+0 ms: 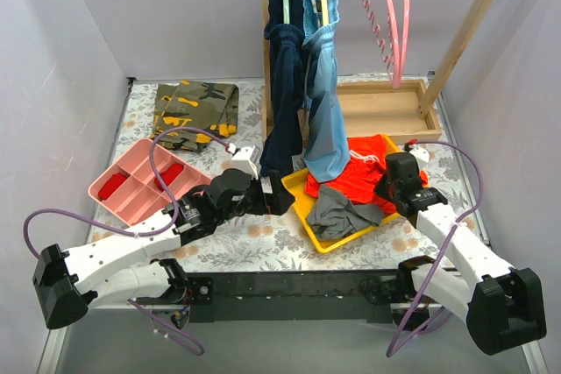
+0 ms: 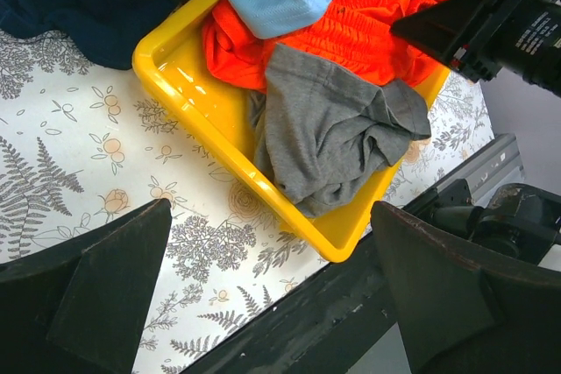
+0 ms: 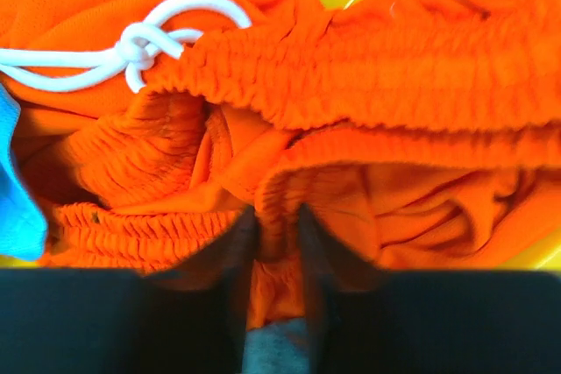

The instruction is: Place the shorts on the hanger

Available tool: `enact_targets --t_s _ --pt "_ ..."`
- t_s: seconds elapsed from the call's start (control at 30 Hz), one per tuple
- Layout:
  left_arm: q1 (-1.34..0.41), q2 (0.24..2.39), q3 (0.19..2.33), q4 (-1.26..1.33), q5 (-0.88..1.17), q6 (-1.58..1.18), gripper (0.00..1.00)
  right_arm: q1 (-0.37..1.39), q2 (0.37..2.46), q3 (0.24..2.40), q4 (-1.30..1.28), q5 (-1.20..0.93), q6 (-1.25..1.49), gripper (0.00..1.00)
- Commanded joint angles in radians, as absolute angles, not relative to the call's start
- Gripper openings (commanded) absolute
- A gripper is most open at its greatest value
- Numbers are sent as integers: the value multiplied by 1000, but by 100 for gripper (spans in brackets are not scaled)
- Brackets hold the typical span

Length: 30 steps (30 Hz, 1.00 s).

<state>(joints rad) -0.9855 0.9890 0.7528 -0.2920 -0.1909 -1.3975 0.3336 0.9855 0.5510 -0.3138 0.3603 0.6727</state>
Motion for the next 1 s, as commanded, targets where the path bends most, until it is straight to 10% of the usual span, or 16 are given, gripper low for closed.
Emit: enact_targets --t_s 0.0,0.6,0.97 --pt "-982 963 793 -299 -163 -1379 98 264 974 600 -268 377 641 8" --pt "-983 968 922 -334 -89 -1315 98 252 897 1489 -657 477 451 1" --pt "-977 1016 1083 -485 -259 -1365 98 252 1089 1807 -632 -47 483 1"
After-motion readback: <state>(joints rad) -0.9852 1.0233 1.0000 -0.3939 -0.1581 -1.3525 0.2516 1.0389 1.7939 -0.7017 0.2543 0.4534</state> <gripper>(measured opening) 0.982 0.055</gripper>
